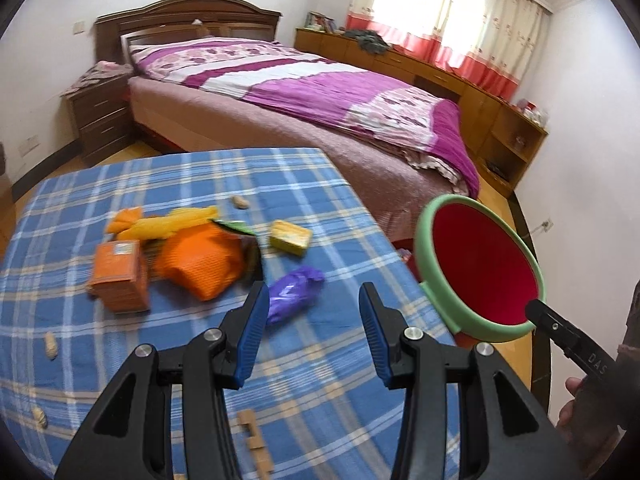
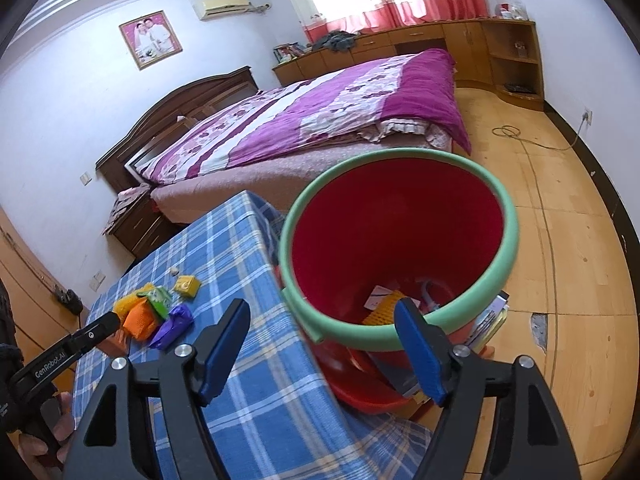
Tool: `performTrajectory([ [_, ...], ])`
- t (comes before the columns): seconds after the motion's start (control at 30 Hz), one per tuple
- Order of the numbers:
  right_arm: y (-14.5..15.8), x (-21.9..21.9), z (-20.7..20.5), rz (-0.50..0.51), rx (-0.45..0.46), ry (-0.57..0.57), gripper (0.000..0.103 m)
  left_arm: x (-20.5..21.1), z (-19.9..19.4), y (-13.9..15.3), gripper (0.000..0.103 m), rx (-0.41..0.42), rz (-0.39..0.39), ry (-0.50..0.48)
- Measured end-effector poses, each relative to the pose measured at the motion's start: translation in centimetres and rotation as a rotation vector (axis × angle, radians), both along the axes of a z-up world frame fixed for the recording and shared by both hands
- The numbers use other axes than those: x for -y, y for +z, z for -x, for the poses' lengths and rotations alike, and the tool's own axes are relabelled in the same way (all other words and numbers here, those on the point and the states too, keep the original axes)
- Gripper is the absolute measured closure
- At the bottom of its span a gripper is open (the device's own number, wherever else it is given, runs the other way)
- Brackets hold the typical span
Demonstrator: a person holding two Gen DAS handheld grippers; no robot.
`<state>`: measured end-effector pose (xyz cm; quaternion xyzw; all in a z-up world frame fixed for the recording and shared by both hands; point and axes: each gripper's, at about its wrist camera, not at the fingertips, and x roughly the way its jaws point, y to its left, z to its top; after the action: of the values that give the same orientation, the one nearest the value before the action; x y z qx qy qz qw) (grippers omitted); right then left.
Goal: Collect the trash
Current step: 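Move both tools back to the table and grasp the orange box with the left tool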
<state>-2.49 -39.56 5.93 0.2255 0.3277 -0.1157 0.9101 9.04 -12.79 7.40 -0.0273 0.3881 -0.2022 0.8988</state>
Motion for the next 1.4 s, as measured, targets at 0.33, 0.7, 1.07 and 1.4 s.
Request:
performTrajectory([
  [0.33,0.1,-2.9,-1.2,0.019,-0.020,0.045,0.025,-5.4,-0.8,-0.4,0.052,0.019,-0.009,0.126],
  [0.7,-0.7,-5.3,-3.1,0.039,-0.060,0.085,0.025,-10.0,-3.4,-1.8,0.047,0.010,-0.046,0.242],
  [1.07,-1.4,-6.7,-4.9,0.052,-0.100,0.117,0.025,-10.6,-6.4,-4.4,0.046,-0.029,-0.104,0.264],
  [1.4,-1.5,-8.9,-7.2,0.082,-0.127,0.169,0.025,-11.2,-7.3,-5.9,0.046,-0.058,-0.071,0.274],
])
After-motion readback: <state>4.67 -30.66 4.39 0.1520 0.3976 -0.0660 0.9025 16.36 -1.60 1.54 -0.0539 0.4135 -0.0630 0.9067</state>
